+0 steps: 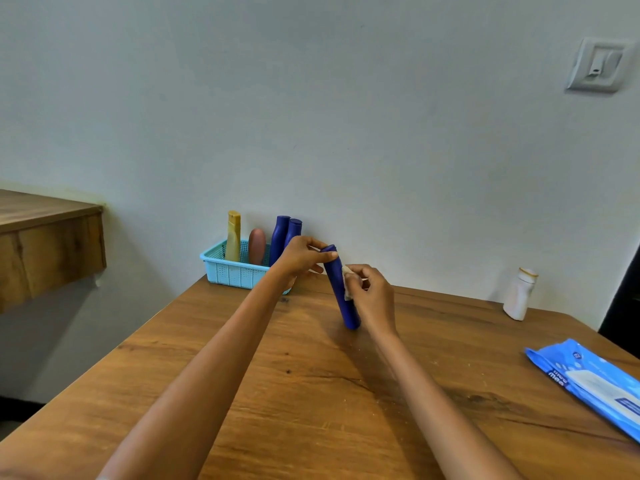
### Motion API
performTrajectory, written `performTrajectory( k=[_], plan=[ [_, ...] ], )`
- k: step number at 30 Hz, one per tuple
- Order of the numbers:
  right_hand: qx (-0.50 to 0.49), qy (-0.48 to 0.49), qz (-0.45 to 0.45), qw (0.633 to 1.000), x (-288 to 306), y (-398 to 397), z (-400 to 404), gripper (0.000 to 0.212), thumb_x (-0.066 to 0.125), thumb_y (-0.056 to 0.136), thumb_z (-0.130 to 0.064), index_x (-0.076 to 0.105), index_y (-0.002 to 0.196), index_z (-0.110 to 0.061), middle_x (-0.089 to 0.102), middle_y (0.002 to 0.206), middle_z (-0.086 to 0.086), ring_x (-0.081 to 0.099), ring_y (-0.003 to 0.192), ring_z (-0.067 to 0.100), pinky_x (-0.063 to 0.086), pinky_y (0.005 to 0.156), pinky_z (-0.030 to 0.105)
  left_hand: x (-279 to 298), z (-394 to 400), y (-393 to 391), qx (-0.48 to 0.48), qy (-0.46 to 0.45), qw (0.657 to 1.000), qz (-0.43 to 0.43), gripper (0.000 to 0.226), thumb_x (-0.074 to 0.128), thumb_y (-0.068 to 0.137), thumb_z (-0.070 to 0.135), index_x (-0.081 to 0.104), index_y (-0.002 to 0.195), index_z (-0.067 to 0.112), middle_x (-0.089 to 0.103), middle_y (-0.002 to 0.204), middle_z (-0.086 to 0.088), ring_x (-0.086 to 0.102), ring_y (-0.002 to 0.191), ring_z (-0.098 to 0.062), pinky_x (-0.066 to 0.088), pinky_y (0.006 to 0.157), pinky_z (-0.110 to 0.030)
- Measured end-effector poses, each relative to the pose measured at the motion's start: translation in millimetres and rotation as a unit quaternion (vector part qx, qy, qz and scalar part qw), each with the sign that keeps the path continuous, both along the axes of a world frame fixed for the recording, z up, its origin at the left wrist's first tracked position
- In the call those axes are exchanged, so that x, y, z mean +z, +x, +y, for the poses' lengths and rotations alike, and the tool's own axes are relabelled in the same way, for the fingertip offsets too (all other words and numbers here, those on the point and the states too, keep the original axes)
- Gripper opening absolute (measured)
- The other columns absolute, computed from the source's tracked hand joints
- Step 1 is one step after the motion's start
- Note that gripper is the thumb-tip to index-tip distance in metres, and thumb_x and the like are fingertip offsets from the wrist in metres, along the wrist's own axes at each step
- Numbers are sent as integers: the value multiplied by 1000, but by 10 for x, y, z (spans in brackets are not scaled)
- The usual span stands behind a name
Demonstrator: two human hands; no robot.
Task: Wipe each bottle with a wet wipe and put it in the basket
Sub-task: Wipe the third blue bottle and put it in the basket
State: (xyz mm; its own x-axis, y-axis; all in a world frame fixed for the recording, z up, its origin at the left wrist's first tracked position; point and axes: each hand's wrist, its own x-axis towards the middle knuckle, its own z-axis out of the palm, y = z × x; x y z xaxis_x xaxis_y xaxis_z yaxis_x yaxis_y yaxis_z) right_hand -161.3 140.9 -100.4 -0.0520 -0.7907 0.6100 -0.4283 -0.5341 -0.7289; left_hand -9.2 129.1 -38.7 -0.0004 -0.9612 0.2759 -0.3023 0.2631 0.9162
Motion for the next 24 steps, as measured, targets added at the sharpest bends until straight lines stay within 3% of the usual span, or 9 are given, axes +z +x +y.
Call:
performTrajectory(
  k=[4, 8, 10, 12, 16, 19, 24],
  plan=[
    [-10, 16, 40, 999, -94, -38, 2, 5, 61, 88, -18, 57, 86, -19, 61, 87, -6, 57, 79, 8, 47, 65, 22, -34, -25, 45, 19, 3, 1000, 16, 24, 67, 85, 18, 57, 103, 6, 62, 88, -4, 62, 71, -11, 49, 53, -12],
    [-27, 139, 49, 989, -124, -127, -33, 12, 60, 89, -20, 53, 80, -22, 60, 83, -4, 56, 76, 10, 43, 61, 20, -65, -57, 62, 26, 10, 999, 23, 26, 67, 85, 18, 58, 105, 4, 63, 91, -6, 63, 73, -14, 49, 60, -17],
    [-17, 154, 23, 988, -102, -142, -55, 5, 58, 91, -23, 60, 89, -18, 63, 88, -2, 59, 83, 13, 45, 61, 20, -58, -59, 55, 25, 7, 999, 23, 26, 67, 85, 18, 58, 105, 4, 63, 91, -7, 63, 73, -14, 49, 60, -18],
    [15, 142, -44, 989, -53, -118, -34, 13, 58, 92, -23, 65, 101, -17, 66, 93, -4, 60, 86, 11, 46, 63, 18, -50, -51, 38, 21, 5, 999, 24, 24, 67, 85, 17, 57, 102, 5, 62, 87, -5, 63, 71, -13, 50, 55, -15],
    [75, 114, -131, 982, 72, -55, 0, 11, 64, 88, -20, 68, 98, -20, 69, 95, -4, 63, 89, 10, 55, 75, 27, -35, -40, 8, 22, 0, 999, 39, 23, 66, 86, 14, 53, 104, 6, 59, 84, -1, 61, 70, -10, 48, 49, -10],
    [90, 135, -112, 980, 70, -55, 12, 2, 66, 86, -19, 67, 86, -21, 68, 86, -2, 63, 84, 13, 54, 73, 29, -49, -50, 18, 34, -5, 998, 48, 28, 65, 87, 13, 50, 111, 11, 58, 88, -2, 61, 73, -12, 51, 57, -16],
    [37, 222, -38, 974, -76, -196, -15, 14, 62, 88, -18, 62, 74, -15, 62, 75, 1, 57, 75, 14, 46, 65, 24, -64, -65, 36, 47, -9, 998, 36, 29, 64, 87, 12, 56, 114, 5, 60, 99, -10, 63, 87, -21, 54, 66, -22]
  ],
)
